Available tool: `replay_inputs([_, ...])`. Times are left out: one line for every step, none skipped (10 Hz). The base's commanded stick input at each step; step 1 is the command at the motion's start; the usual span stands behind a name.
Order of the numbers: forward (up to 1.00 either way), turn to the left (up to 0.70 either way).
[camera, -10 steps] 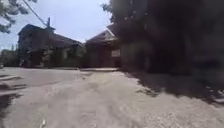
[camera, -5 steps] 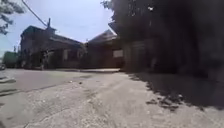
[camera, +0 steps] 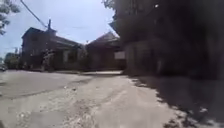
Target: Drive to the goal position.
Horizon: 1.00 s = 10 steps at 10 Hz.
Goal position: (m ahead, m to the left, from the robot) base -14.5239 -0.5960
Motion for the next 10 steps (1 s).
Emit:
replay_inputs([1.00,0.01])
replay_inputs([1.00,0.01])
replay_inputs([1.00,0.01])
replay_inputs([1.00,0.01])
replay_inputs([1.00,0.01])
replay_inputs([1.00,0.31])
replay_inputs([1.00,0.41])
replay_inputs([1.00,0.41])
replay_inputs([1.00,0.41])
replay_inputs([1.00,0.41])
